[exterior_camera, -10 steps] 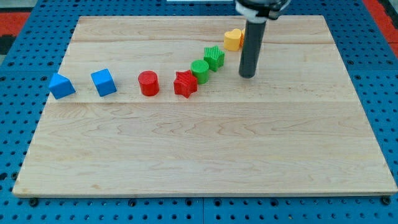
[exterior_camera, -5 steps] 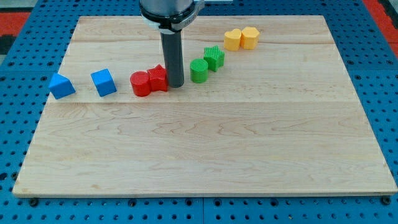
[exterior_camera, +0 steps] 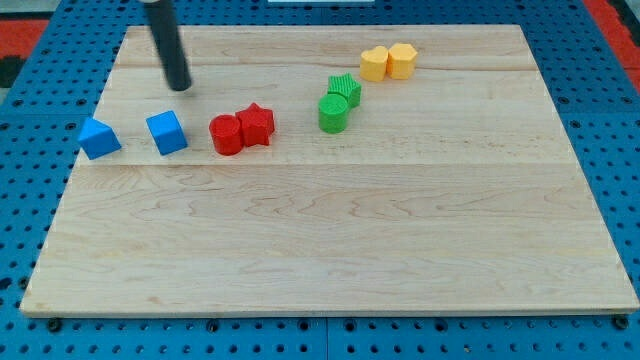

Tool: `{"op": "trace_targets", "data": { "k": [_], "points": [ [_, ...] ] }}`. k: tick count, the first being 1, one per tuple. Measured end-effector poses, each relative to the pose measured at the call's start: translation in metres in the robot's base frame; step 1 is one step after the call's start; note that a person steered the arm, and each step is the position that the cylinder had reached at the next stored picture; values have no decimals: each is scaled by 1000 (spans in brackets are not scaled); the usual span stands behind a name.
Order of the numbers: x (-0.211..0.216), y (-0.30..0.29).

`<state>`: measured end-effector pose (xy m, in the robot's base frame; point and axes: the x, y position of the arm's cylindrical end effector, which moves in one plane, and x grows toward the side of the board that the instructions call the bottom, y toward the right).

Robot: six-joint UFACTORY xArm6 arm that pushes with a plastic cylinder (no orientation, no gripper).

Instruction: Add the red star and triangle to their respective color blocks

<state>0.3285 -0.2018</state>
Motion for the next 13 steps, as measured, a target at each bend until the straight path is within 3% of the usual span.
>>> {"op": "trace_targets", "data": {
  "k": [2,3,4,5,6,7,8,9,10,11,13],
  "points": [
    [42,23],
    [103,16],
    [120,20],
    [55,-13],
    [33,-54],
    [44,-61],
    [91,-27],
    [96,-29],
    [45,-47],
    [62,-97],
    [123,-24]
  ]
}}
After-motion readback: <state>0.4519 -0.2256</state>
